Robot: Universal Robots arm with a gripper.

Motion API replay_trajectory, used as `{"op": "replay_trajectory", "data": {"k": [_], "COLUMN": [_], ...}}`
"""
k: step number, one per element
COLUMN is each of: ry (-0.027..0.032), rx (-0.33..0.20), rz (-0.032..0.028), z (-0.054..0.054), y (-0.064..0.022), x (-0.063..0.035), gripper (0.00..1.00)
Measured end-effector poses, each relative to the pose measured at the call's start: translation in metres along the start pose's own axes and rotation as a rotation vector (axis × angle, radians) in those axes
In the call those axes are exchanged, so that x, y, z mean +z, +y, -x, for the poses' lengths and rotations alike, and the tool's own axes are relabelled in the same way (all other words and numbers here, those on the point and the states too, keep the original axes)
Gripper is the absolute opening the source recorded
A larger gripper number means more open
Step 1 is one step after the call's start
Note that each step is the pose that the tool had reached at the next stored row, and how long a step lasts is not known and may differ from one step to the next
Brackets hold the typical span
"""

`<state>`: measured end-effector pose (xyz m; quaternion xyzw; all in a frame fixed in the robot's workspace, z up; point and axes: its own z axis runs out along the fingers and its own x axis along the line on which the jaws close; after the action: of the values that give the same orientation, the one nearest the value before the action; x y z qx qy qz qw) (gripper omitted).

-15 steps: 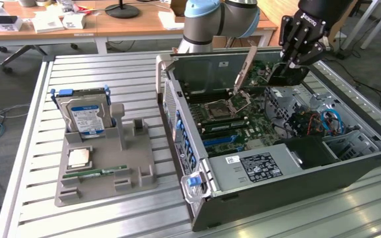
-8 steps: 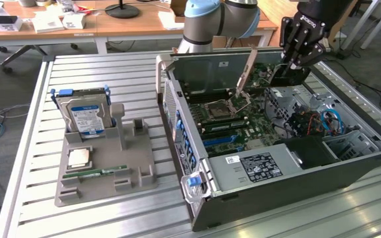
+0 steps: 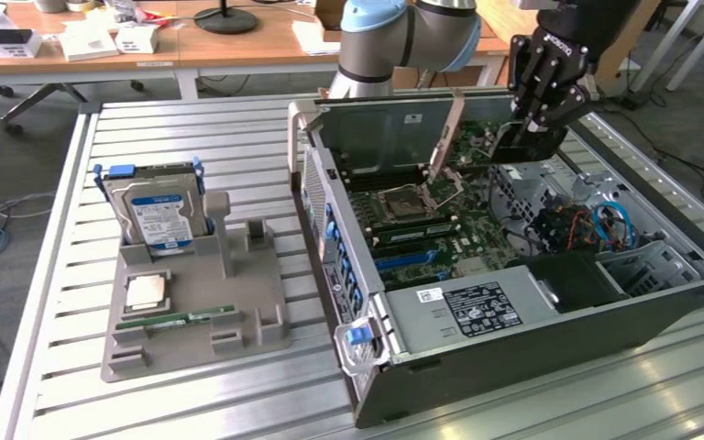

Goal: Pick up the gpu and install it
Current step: 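Insert the gpu into the slot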

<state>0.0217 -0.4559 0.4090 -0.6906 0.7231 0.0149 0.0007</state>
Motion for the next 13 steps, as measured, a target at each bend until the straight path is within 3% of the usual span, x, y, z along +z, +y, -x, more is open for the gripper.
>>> {"op": "replay_trajectory", "data": {"k": [5, 9, 13], "ry": [-0.0001, -0.0007, -0.0005], "rx": [-0.001, -0.002, -0.003], "rz": [-0.0024, -0.0162, -0.0171], "z": [-0.001, -0.001, -0.001], "y": [0.0127, 0.0204, 0.0215], "x": [0.0023, 0.0049, 0.0053], "gripper": [0.26, 0.26, 0.26]}}
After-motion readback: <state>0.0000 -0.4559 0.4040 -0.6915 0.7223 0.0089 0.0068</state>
